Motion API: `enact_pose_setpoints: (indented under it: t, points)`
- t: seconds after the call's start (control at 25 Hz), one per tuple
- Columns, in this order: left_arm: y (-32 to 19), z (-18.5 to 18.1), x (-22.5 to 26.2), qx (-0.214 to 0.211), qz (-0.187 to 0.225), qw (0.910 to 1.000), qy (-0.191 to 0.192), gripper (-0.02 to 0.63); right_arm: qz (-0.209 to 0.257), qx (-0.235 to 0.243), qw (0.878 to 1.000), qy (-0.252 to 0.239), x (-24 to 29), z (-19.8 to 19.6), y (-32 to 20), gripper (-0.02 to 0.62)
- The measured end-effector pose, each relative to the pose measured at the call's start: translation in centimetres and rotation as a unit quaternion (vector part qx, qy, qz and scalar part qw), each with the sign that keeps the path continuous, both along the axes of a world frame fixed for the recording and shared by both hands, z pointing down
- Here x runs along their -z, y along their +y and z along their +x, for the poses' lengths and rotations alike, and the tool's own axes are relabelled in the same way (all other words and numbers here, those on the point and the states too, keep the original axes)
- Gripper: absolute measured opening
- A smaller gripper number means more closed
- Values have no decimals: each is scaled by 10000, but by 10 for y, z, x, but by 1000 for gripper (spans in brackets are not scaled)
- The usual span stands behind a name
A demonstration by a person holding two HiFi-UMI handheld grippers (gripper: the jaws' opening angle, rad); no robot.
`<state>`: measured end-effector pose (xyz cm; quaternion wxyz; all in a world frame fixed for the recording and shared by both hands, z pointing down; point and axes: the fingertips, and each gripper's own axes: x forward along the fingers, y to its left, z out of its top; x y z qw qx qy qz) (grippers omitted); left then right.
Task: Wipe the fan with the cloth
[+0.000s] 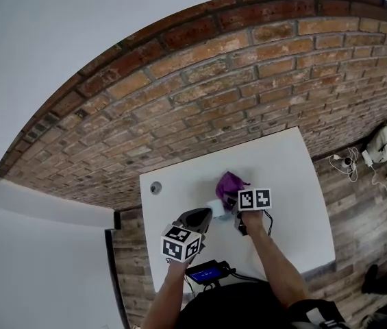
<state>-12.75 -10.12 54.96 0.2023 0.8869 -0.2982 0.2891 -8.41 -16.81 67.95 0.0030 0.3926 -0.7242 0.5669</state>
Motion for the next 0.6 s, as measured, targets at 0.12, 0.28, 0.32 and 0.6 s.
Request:
enact_pose_setpoints:
  t: [0.12, 0.28, 0.32, 0.6]
  points:
    - [1, 0, 0, -12, -14, 10000, 3, 6, -292, -1, 9995, -94, -22, -7, 25, 48]
    - [-2, 0, 1, 26, -4, 10000, 48, 6, -241, -339, 9988, -246, -22, 1, 53, 48]
    - [-2, -1, 1, 34, -11, 10000, 60, 6, -232, -285, 9991, -200, -22, 1, 61, 48]
    - [0, -1, 1, 29, -20, 10000, 84, 6, -377, 508, 9980, -55, -23, -14, 114, 48]
